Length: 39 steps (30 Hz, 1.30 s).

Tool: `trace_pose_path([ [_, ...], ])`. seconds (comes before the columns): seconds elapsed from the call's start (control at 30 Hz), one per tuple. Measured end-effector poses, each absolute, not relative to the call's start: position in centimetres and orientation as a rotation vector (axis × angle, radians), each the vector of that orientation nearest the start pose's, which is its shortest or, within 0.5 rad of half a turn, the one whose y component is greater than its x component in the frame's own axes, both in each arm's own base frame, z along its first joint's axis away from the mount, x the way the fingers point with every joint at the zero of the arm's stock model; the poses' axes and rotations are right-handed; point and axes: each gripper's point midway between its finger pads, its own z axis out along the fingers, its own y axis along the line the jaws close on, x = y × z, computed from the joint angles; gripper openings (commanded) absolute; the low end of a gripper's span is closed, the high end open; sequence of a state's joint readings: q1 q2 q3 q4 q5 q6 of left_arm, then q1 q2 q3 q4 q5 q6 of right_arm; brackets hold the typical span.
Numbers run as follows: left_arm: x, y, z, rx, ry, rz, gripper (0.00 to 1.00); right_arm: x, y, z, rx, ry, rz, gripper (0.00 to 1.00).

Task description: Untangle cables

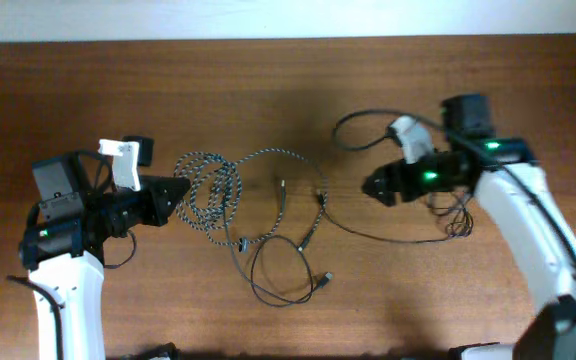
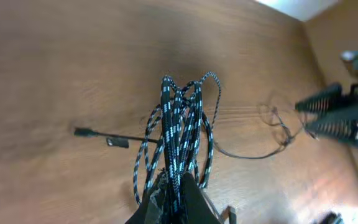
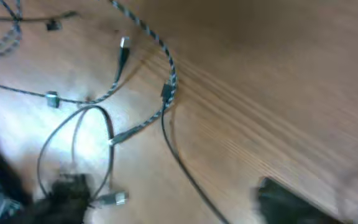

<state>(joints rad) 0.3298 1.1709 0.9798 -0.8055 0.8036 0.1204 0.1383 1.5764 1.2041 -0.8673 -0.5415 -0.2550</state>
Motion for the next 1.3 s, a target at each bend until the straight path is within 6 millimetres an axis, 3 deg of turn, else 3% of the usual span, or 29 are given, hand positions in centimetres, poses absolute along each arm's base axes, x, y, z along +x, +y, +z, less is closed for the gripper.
trace_pose_path([
  [0.03, 30.1, -1.9, 20.0, -0.041, 2.359, -0.749, 0.00, 32.0, 15.0, 10.7, -0.750, 2.674, 0.697, 0.70],
  [0.13, 30.3, 1.0, 18.3, -0.307, 2.439, -0.584, 0.04, 31.0, 16.6, 5.3, -0.881, 2.794, 0.665, 0.71],
  [0.23, 30.2, 1.9, 17.9, -0.387, 2.451, -0.534, 0.06, 29.4, 20.9, 3.5, -1.135, 2.720, 0.675, 0.70],
  [0.3, 30.2, 2.0, 17.9, -0.396, 2.453, -0.528, 0.06, 28.6, 22.8, 2.7, -1.279, 2.671, 0.534, 0.64],
  [0.37, 30.2, 2.1, 17.9, -0.401, 2.453, -0.525, 0.06, 28.9, 23.5, 2.3, -1.342, 2.627, 0.382, 0.59],
  [0.53, 30.2, 2.1, 17.8, -0.406, 2.454, -0.522, 0.09, 30.7, 23.1, 2.1, -1.358, 2.556, 0.066, 0.48],
  [0.63, 30.2, 2.1, 17.8, -0.406, 2.454, -0.522, 0.11, 30.3, 23.2, 1.1, -1.377, 2.579, 0.078, 0.38],
  [0.7, 30.2, 2.1, 17.8, -0.407, 2.454, -0.522, 0.11, 29.9, 23.6, -0.2, -1.394, 2.603, 0.106, 0.04],
  [0.8, 30.2, 2.1, 17.8, -0.407, 2.454, -0.522, 0.13, 29.8, 24.1, -0.2, -1.371, 2.616, 0.132, 0.04],
  [0.87, 30.2, 2.1, 17.8, -0.407, 2.454, -0.522, 0.14, 30.5, 23.3, -0.1, -1.293, 2.655, 0.087, 0.04],
  [0.93, 30.2, 2.1, 17.8, -0.407, 2.455, -0.522, 0.14, 31.6, 20.2, 0.7, -1.109, 2.785, 0.065, 0.04],
  [0.97, 30.2, 2.1, 17.8, -0.408, 2.456, -0.522, 0.15, 33.2, 18.4, 2.6, -0.971, 2.797, 0.078, 0.04],
  [1.0, 30.1, 2.1, 17.8, -0.409, 2.459, -0.523, 0.15, 35.2, 15.8, 6.0, -0.813, 2.764, 0.077, 0.04],
  [1.03, 30.0, 2.1, 17.7, -0.411, 2.463, -0.525, 0.16, 37.1, 11.9, 11.1, -0.615, 2.689, 0.049, 0.04],
  [1.07, 30.0, 2.0, 17.7, -0.413, 2.465, -0.526, 0.15, 37.5, 6.9, 15.4, -0.417, 2.635, 0.013, 0.04],
  [1.1, 30.0, 2.0, 17.7, -0.414, 2.466, -0.526, 0.15, 37.7, 3.6, 16.7, -0.295, 2.616, -0.008, 0.04],
  [1.13, 29.9, 2.0, 17.6, -0.414, 2.467, -0.526, 0.15, 37.8, -1.3, 17.2, -0.086, 2.616, -0.044, 0.04],
  [1.17, 29.9, 2.0, 17.6, -0.414, 2.467, -0.526, 0.15, 37.0, -8.0, 17.0, 0.202, 2.623, -0.106, 0.05],
  [1.23, 29.9, 2.0, 17.6, -0.414, 2.467, -0.527, 0.15, 35.5, -11.6, 15.0, 0.448, 2.657, 0.028, 0.36],
  [1.27, 29.9, 2.0, 17.6, -0.414, 2.467, -0.527, 0.15, 35.3, -11.7, 14.1, 0.505, 2.672, 0.115, 0.99],
  [1.3, 29.9, 2.0, 17.6, -0.414, 2.467, -0.527, 0.15, 35.2, -10.8, 13.6, 0.513, 2.689, 0.197, 0.99],
])
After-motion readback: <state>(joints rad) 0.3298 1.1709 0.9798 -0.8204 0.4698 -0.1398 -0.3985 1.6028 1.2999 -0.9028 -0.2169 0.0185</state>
